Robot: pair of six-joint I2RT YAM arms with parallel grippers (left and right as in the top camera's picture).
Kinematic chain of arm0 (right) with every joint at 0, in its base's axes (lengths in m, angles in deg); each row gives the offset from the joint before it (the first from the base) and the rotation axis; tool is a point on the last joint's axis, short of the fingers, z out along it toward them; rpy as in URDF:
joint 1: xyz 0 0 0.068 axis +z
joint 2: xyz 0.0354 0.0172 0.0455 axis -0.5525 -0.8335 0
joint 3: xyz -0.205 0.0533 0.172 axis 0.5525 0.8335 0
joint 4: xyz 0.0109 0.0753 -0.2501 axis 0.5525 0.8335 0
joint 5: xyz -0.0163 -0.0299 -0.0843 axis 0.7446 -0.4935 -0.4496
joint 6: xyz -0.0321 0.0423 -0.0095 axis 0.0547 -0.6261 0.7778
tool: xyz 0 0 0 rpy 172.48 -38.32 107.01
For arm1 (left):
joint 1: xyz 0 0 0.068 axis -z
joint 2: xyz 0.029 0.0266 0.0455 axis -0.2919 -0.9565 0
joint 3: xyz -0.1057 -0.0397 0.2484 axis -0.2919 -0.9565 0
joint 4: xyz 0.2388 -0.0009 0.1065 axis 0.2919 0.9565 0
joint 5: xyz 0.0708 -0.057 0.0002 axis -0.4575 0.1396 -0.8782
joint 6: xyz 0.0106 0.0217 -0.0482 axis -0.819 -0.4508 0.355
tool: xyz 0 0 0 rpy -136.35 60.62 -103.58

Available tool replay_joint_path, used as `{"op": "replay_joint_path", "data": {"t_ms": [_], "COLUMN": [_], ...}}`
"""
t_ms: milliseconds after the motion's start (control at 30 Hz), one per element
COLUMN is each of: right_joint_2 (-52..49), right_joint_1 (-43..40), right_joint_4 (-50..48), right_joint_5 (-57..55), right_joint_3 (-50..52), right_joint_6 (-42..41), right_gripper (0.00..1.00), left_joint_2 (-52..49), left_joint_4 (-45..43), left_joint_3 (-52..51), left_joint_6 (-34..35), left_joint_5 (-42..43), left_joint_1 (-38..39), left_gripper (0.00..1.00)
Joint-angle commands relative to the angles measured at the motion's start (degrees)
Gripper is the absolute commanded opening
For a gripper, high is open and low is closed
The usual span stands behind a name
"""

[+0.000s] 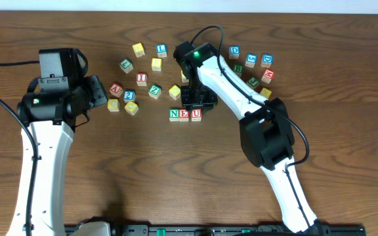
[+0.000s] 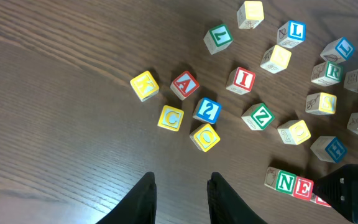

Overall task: Spell out NEURIPS
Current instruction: 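Carry the red U block and lower it right of the E, then open the right gripper to release the U block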

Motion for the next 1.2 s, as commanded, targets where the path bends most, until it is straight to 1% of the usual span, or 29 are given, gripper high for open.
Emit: {"op": "replay_joint_path", "data": {"t_ms": [0, 267, 600, 700, 767, 867, 1167], "right_joint_2": [1.29, 2.05, 8.41, 8.83, 8.52, 8.46, 8.39], "right_joint_1": [0.35, -0.17, -1.38, -2.05, -2.45, -2.62, -1.01], "right_joint_4": [0.35, 1.05, 3.15, 5.16, 6.32, 5.73, -0.83], "right_joint_5": [0.31, 0.22, -4.39, -7.26, -9.79, -11.39, -9.64], "right_joint_3": [0.35, -1.33, -1.53, -1.53, -1.09, 1.42, 10.36], "right_joint_6": [-0.39, 0.11, 0.04, 0.09, 0.07, 0.07, 0.04], "right_gripper": [0.39, 0.40, 0.43, 0.40, 0.31, 0.26, 0.25], "left_joint_2": [-0.02, -0.02, -1.60, -2.36, -2.62, -2.69, -2.69], "left_joint_4": [-0.09, -0.09, -0.07, -0.04, 0.02, 0.11, 0.09], "left_joint_3": [-0.15, -0.15, -0.13, -0.15, -0.15, -0.13, -0.15], "left_joint_6": [-0.33, -0.33, -0.33, -0.31, -0.33, -0.33, -0.33], "left_joint_5": [-0.31, -0.31, -0.28, -0.26, -0.26, -0.26, -0.28], "left_joint_1": [-0.24, -0.24, -0.24, -0.24, -0.17, -0.13, -0.13], "left_gripper": [0.28, 0.27, 0.27, 0.27, 0.28, 0.27, 0.27]}}
